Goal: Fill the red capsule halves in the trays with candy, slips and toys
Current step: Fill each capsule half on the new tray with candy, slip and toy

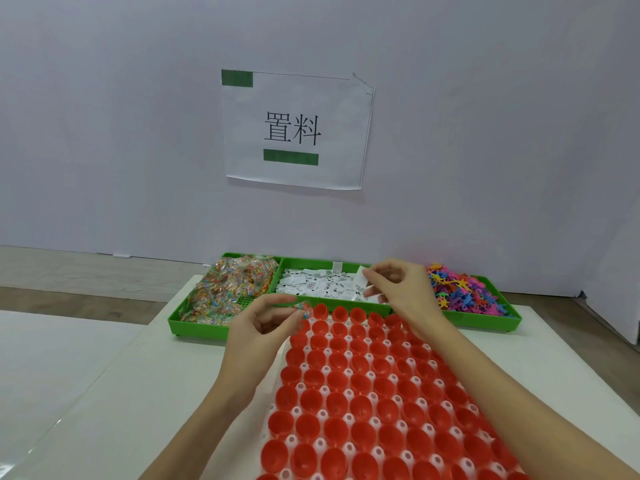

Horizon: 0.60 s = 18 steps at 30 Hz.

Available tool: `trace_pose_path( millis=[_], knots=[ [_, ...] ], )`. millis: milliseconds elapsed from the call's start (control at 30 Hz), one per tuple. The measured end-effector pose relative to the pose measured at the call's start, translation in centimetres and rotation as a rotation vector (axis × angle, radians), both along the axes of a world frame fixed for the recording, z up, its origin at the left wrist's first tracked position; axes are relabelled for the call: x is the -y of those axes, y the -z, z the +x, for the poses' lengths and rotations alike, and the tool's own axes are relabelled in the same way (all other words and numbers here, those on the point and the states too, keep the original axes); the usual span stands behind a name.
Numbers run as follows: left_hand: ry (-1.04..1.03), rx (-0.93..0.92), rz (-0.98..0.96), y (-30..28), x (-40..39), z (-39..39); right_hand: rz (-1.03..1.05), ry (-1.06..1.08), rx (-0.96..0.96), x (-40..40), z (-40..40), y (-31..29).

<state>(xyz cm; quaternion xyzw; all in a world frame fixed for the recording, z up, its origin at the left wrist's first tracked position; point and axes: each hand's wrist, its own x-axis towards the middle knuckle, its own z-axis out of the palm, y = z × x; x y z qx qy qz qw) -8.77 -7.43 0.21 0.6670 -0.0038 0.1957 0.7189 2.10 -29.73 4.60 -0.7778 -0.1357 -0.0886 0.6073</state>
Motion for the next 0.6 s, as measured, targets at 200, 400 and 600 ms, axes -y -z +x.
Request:
trace_pose_path(
  millis=[200, 400, 600],
  knots=[
    [0.193, 0.071, 0.055, -2.6, 2.6, -3.0, -0.042, -0.065, 0.058, 3.4, -8.7, -0.6],
    [0.232, 0.045, 0.087, -2.8, 5.0, -4.6, -0.178, -0.079, 0.166, 2.6, -12.2, -0.3],
    [0.239, 0.01, 0.077, -2.7, 4.9, -4.8, -0.031, -0.167, 0.098, 2.0, -13.0, 0.2]
  ],
)
